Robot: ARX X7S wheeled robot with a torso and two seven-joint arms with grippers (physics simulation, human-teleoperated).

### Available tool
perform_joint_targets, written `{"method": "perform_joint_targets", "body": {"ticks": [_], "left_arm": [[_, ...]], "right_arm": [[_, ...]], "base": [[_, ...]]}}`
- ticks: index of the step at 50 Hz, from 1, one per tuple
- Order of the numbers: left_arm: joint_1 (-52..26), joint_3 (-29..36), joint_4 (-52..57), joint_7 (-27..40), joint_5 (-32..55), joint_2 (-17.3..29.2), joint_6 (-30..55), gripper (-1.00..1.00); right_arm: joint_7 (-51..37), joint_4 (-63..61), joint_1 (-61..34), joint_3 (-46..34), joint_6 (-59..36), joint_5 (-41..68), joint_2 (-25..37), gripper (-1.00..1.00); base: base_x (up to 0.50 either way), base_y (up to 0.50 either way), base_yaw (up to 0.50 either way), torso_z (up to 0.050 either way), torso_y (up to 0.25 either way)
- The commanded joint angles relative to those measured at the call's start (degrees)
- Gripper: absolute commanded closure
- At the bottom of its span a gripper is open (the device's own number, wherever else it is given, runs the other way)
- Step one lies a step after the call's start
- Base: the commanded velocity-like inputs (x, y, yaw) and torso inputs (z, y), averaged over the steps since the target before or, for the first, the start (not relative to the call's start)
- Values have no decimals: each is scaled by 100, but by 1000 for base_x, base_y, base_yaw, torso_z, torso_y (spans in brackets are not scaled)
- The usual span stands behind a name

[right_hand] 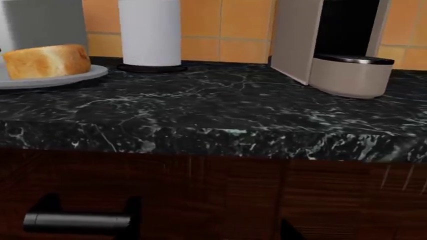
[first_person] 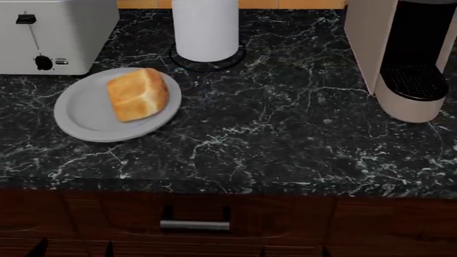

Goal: Place all breads on the cutting board.

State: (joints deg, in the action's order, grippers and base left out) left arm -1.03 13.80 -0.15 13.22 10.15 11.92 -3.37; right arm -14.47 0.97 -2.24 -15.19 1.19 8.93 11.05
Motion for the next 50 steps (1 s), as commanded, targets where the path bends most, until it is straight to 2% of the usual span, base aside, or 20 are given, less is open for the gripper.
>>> {"method": "perform_joint_targets", "body": {"ticks": [1,13,15,20,23,27,41,46,50], "left_arm": [[-58,44,-100,28,2,-10,-37,-100],[-106,65,-142,121,13,-6,152,-100],[-127,39,-251,190,-59,-40,-64,-100],[-285,176,-368,314,-356,-64,-51,-100],[-248,100,-35,178,123,-22,598,-100],[-146,186,1179,336,527,174,2230,-100],[-309,-46,3598,879,1273,575,4646,-100],[-408,-331,4477,1116,1717,631,5416,-100],[-663,-916,5248,1503,2274,540,6313,-100]], "right_arm": [[-15,55,-49,-25,-19,28,35,-100],[-37,99,-60,-16,-26,113,56,-100],[-16,185,-99,-6,10,134,61,-100],[19,259,-379,49,-415,342,45,-100],[-83,-444,-357,61,-1091,487,168,-100],[-258,-1364,-246,180,-1868,768,345,-100],[-617,-3271,-475,458,-3504,1382,835,-100],[-776,-3802,-483,639,-3863,1589,937,-100],[-933,-4358,-638,748,-4298,1762,1062,-100]], "base": [[0,-355,0,0,0],[0,-199,0,0,0],[0,0,0,0,0],[0,0,0,0,0],[0,0,0,0,0],[0,0,0,0,0],[0,0,0,0,0],[0,0,0,0,0],[0,0,0,0,0]]}}
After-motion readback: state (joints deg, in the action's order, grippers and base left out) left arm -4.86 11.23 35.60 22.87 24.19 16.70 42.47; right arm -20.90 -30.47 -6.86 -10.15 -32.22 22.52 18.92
